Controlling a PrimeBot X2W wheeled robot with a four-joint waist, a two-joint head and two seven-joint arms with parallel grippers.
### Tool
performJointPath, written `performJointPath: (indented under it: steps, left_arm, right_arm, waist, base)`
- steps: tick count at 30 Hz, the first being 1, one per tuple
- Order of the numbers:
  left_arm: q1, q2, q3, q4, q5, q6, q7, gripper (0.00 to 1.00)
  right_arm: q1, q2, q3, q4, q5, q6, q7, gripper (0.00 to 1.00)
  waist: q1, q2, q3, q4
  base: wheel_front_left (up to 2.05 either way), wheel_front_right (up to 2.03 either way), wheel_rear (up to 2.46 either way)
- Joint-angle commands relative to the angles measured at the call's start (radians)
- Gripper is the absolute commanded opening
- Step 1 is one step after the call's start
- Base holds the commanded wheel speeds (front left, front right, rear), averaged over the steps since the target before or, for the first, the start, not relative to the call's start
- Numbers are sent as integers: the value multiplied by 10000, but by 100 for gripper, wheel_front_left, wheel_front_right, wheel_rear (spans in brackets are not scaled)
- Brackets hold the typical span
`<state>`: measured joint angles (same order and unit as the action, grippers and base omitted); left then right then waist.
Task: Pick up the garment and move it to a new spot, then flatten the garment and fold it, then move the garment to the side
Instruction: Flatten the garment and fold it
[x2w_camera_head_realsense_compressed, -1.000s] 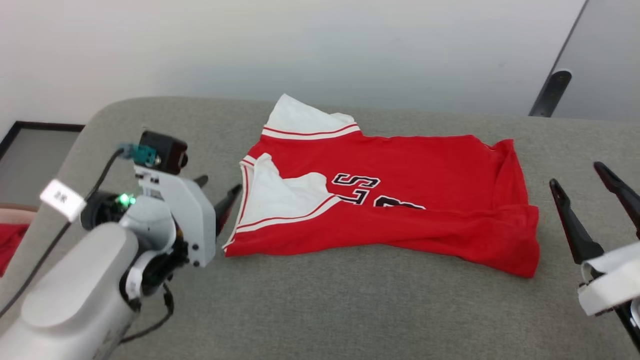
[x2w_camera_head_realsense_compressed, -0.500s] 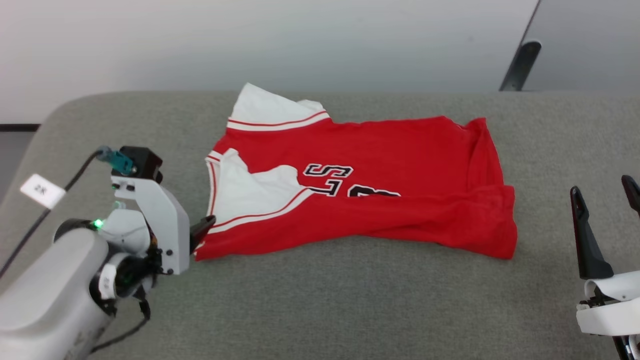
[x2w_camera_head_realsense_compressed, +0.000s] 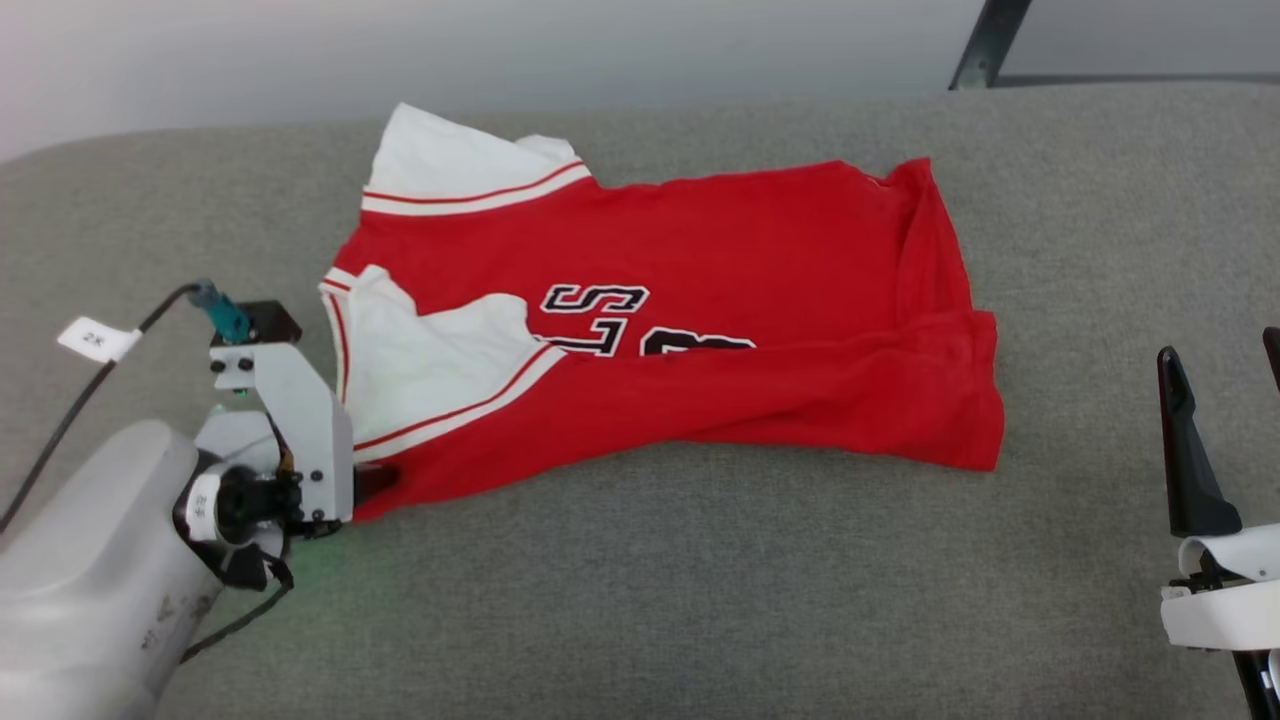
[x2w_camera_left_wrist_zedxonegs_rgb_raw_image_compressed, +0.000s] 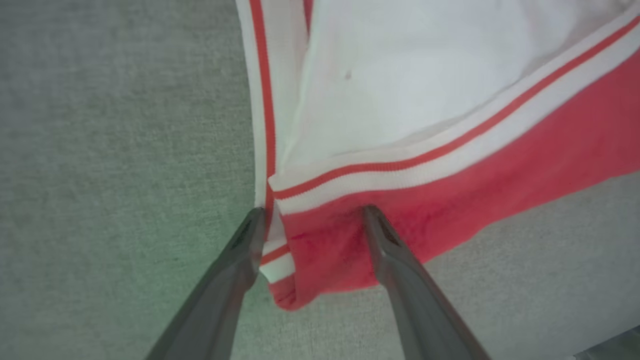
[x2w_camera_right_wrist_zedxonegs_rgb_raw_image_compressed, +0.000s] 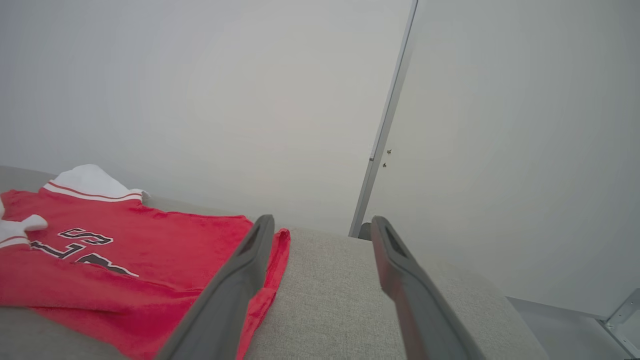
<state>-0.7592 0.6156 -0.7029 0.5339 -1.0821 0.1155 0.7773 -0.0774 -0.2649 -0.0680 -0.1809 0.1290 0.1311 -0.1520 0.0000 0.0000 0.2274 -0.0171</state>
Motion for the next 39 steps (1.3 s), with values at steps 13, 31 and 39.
performJointPath:
  steps: [13,31,39]
  left_arm:
    - [-74,-550,-579,1971,104,-6,657,72]
    - [-1118,-879,-591,2257,636,-788,-696,0]
    - [-1395,-1467,-775,2411,710,-1090,-920,0]
  right_arm:
    - [-148,40,-47,-197,508,-8,496,100]
    - [-449,-852,706,222,2507,-8,4561,100]
    - [-1331,-1164,915,1022,3165,-6,7804,100]
  waist:
    - [0,0,383,-101]
    - [0,0,309,500]
    - [0,0,332,1020]
  base:
    - [0,0,0]
    - [0,0,0]
    - [0,0,0]
